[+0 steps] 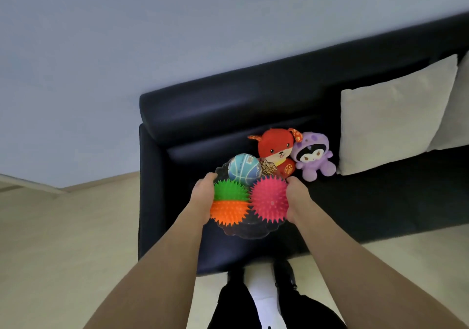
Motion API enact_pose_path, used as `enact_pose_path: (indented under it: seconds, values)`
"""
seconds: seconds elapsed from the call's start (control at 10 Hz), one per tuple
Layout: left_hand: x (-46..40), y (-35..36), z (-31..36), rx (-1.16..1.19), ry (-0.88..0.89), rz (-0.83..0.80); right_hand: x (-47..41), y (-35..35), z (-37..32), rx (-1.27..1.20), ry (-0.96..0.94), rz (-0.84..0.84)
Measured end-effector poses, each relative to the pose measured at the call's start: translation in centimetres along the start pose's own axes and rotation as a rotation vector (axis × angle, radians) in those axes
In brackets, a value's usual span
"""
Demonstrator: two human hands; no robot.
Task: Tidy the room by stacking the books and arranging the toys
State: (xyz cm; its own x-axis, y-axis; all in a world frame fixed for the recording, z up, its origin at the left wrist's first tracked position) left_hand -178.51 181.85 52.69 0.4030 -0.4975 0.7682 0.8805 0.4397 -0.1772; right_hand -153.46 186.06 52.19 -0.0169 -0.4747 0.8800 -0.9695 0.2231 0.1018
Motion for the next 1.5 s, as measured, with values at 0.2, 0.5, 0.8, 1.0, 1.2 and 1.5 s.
enact_pose_path:
  seconds: [0.2, 0.5, 0.8, 1.0, 1.2, 1.5]
  values:
    - [-11.0, -1.9, -2.8, -0.058, -0.109, -0.046, -7.1, 5.0, 2.4, 0.116, 0.082, 0.097]
    - [-29.1, -6.7, -10.0, -0.085, -0.24, -0.034, -21.7, 13.0, 10.7, 0.165, 0.25, 0.114]
    - [-42.7, -12.6, -14.2, -0.073, -0.304, 0.048, -32.4, 22.3, 16.5, 0.247, 0.263, 0.044]
    - [-43.1, -12.0, -13.5, -0.04, -0.254, 0.078, -36.6, 22.2, 18.0, 0.243, 0.197, 0.125]
    - [-44.2, -11.5, -14.1, 0.018, -0.245, 0.101, -36.7, 22.6, 17.9, 0.29, 0.198, 0.177]
    - [-40.7, -12.9, -11.6, -0.126, -0.169, 0.152, -32.1, 21.7, 14.9, 0.407, 0.266, 0.172]
Point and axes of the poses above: each hand's wrist, its own x-axis away from the middle knuckle, its own y-axis out of the palm, z = x × y, the point moved 8 cm from there along -x, towards the middle knuckle, and after that the axes turned 2 degrees about y, right-handed, at the moved point
